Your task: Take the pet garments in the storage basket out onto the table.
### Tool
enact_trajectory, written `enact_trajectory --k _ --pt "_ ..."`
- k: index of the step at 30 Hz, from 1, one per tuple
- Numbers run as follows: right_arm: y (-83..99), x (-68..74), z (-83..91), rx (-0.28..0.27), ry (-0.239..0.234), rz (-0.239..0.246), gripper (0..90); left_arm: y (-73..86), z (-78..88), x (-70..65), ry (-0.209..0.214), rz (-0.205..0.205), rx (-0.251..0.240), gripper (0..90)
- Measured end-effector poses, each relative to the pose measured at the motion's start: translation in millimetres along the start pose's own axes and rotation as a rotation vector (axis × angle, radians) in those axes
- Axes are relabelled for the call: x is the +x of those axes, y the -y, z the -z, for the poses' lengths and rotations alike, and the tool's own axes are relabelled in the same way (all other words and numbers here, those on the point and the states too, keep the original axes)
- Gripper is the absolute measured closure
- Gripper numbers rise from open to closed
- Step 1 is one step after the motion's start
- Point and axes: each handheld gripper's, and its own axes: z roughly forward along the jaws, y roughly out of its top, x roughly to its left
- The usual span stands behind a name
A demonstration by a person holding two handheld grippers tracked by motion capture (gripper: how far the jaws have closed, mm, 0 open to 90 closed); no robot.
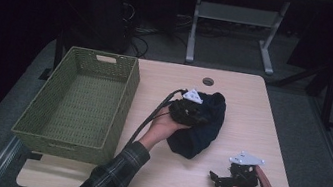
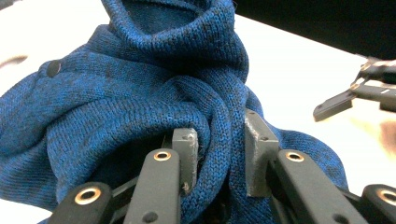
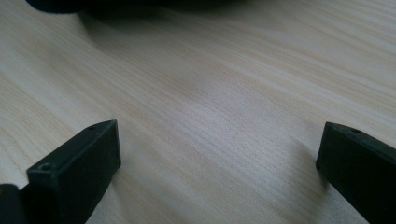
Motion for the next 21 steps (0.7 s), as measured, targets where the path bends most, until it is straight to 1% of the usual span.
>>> enact_trajectory --k 1,2,3,4,5,7,9,10,11,13,14,15,16,17,19,20,21 --pt "-0.1 0.2 0.0 0.000 -0.001 -0.003 0.0 1.9 -4.1 0.0 -0.001 0.000 0.007 69.9" --pt "-0.1 0.2 0.0 0.000 -0.001 -0.003 0.0 1.9 -4.1 0.0 -0.001 0.000 0.007 69.7" --pt "0.0 0.2 -0.1 -0.001 -0.002 -0.003 0.0 5.3 -11.2 -0.8 -0.002 0.008 0.019 69.2" --pt "0.0 0.3 -0.2 -0.002 -0.002 -0.005 0.0 6.5 -14.0 -0.5 -0.004 0.009 0.028 68.4" --pt "0.0 0.2 -0.2 -0.003 -0.002 -0.004 0.0 6.5 -14.0 -0.5 -0.004 0.009 0.028 67.0" --pt "0.0 0.1 -0.2 -0.003 -0.001 -0.002 0.0 7.8 -16.2 0.8 -0.016 0.016 0.036 62.6" --pt "0.0 0.1 -0.2 -0.003 -0.001 -0.003 0.0 7.8 -15.7 1.0 -0.017 0.022 0.035 56.0" --pt "0.0 0.1 -0.2 -0.003 -0.001 -0.003 0.0 7.4 -14.2 1.8 -0.022 0.014 0.041 52.7" --pt "0.0 0.2 -0.2 -0.003 -0.001 -0.003 0.0 6.9 -11.3 2.0 -0.030 0.020 0.039 48.8" --pt "0.0 0.1 -0.2 -0.003 -0.001 -0.003 0.0 6.7 -9.6 2.3 -0.033 0.021 0.036 42.9" --pt "0.0 0.3 -0.1 -0.002 -0.002 -0.004 0.0 6.5 -7.8 2.1 -0.037 0.028 0.031 40.3" --pt "0.0 0.3 -0.1 -0.002 -0.001 -0.005 0.0 6.3 -5.7 2.0 -0.043 0.027 0.027 37.6" --pt "0.0 0.3 -0.1 -0.001 -0.002 -0.005 0.0 5.6 -0.2 2.3 -0.057 0.018 0.022 35.1" --pt "-0.1 0.3 0.1 0.001 0.000 -0.005 0.0 5.4 2.3 2.3 -0.058 0.026 0.012 32.3" --pt "-0.1 0.1 0.1 0.000 0.001 -0.002 0.0 4.9 5.1 3.2 -0.055 0.020 0.017 27.4" --pt "-0.1 0.2 0.1 0.000 0.000 -0.003 0.0 4.4 7.9 3.2 -0.058 0.025 0.011 27.4" --pt "-0.1 0.1 0.0 -0.001 0.001 -0.002 0.0 4.0 11.5 3.1 -0.063 0.022 0.005 24.1"
